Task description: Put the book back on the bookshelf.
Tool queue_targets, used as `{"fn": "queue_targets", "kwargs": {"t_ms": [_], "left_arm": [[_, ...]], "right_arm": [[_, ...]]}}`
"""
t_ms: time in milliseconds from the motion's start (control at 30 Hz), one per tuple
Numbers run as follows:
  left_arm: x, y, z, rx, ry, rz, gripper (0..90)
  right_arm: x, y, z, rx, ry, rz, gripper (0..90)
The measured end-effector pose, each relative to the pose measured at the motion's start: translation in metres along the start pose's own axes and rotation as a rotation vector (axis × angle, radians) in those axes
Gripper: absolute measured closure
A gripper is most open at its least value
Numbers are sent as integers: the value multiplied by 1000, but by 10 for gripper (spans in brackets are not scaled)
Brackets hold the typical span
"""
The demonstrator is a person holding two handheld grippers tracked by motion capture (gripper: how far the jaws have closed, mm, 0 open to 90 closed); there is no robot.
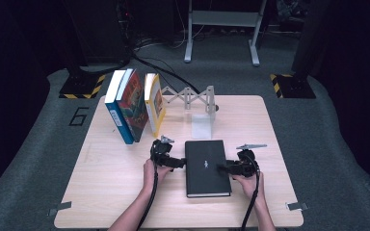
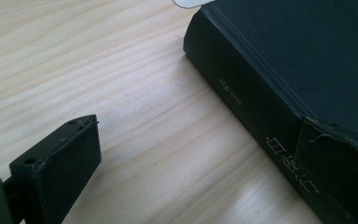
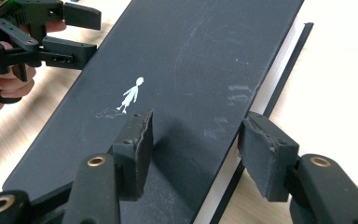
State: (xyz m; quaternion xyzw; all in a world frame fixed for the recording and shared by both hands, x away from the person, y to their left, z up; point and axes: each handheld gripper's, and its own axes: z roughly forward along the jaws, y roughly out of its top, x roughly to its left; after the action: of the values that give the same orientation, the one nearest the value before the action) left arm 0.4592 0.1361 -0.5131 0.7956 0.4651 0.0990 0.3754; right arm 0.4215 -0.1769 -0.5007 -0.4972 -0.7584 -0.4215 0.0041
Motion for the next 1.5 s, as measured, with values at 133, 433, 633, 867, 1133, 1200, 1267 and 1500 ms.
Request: {"fn": "queue_targets", "kwargs": {"t_ms": [133,433,633,867,1133,1200,1267,1500], "left_arm": [[-4,3,5,2,-4,-7,4],[-7,2,10,2,-36,-15,0],[3,-13,-11,-16,3,28,0],[24,-37,-35,-12,56,36,1],[25,-54,-42,-15,102,84,0],[22,-59,-41,-16,131,134,0],[20,-61,-42,-1,145,161,0],[19,-62,-42,-15,147,156,0]], "right_arm": [[-4,-1,-4,-3,-8,6,452],[-10,-1,-10,8,-18,9,432],[-7,3,-13,-1,-63,-20,230],[-11,13,-9,-4,-85,-30,182],[-11,26,2,15,-72,-58,231],[-10,27,4,24,-73,-52,235],[-11,28,3,25,-67,-48,242],[-6,31,-4,12,-48,-61,259]]}}
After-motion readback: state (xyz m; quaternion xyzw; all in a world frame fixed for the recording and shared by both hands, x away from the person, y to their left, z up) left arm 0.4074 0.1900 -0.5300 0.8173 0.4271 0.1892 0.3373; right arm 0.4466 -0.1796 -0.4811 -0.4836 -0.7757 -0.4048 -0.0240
